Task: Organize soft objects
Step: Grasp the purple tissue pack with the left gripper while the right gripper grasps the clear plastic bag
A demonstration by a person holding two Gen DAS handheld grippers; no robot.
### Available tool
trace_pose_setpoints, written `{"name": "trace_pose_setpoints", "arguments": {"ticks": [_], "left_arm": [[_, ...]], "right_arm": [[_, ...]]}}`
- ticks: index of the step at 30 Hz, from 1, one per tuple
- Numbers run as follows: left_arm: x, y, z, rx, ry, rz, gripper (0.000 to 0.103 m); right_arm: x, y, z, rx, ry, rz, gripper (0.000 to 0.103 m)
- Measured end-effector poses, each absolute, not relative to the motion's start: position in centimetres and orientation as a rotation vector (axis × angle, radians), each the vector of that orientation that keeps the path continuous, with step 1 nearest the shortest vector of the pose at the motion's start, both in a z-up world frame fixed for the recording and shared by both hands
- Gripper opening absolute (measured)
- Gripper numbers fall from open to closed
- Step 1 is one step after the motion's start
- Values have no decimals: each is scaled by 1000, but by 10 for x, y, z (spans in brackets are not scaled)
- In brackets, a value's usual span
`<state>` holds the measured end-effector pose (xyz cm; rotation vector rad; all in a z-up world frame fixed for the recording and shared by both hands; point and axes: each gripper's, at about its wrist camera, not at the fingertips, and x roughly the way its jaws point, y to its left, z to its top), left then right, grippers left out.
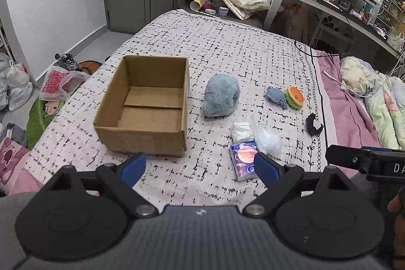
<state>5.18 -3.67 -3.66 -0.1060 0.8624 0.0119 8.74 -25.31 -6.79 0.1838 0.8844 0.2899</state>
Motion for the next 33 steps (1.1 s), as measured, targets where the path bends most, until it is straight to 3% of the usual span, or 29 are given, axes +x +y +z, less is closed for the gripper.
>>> {"name": "trace_pose_setpoints", "arguments": {"ticks": [8,12,19,22,33], "left_arm": [[76,-50,-62,-119,896,-18,88],[89,-57,-76,-134,928,-35,83],[115,-72,-104,-153,991,-52,73],[125,-77,-117,-160,1019,-54,69],[160,-95,-162,-194,1129,-82,69]], "right_arm": [[107,-265,-94,276,905,251,100],[117,-271,-101,316,915,251,94],[139,-280,-122,390,967,250,94],[149,-282,-133,438,1008,257,84],[187,-276,-170,545,1115,279,79]]}}
